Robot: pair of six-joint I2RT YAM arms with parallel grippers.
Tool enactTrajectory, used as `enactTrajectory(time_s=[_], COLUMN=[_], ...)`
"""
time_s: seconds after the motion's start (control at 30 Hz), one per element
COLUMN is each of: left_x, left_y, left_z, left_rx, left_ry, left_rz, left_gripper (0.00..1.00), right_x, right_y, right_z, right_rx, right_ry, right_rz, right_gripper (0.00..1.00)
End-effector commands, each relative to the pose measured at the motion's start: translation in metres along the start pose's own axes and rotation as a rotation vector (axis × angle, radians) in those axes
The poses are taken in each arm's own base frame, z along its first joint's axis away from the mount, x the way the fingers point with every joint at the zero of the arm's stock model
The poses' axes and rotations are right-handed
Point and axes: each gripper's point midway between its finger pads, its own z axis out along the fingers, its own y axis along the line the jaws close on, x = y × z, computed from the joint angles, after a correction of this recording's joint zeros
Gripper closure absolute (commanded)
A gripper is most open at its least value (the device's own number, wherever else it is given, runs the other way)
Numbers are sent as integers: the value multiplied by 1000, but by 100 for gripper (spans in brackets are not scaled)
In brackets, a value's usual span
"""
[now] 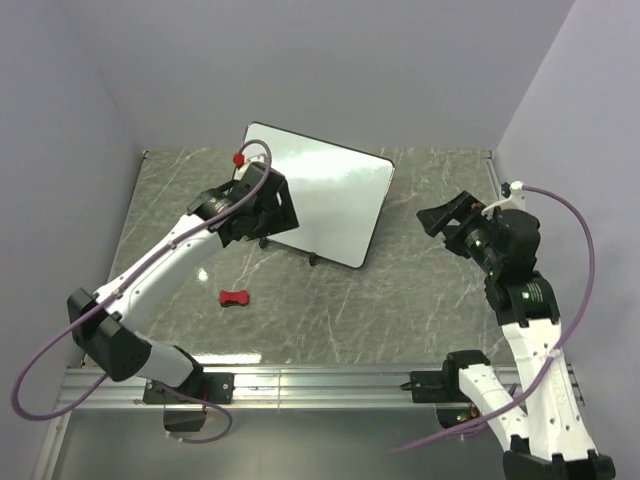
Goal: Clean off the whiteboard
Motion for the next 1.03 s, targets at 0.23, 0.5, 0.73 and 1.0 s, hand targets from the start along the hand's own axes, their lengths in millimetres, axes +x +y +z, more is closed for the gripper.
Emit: enactTrajectory(time_s=[0.23, 0.5, 0.73, 1.0], left_x=[-123, -111, -80, -50], left_y=[-22, 19, 39, 45], left_z=[-147, -157, -130, -114], left_rx=[266, 149, 126, 129], left_ry=[-589, -589, -538, -420], left_rz=[98, 131, 137, 205], left_gripper=[23, 22, 22, 18], right_x=[1, 40, 44, 74], right_y=[21, -3, -32, -37], right_z=[-66, -76, -114, -96], right_rx=[-163, -112, 60, -5], right_ry=[-138, -29, -13, 32], right_rz=[-94, -60, -153, -6], right_gripper=[9, 9, 9, 8])
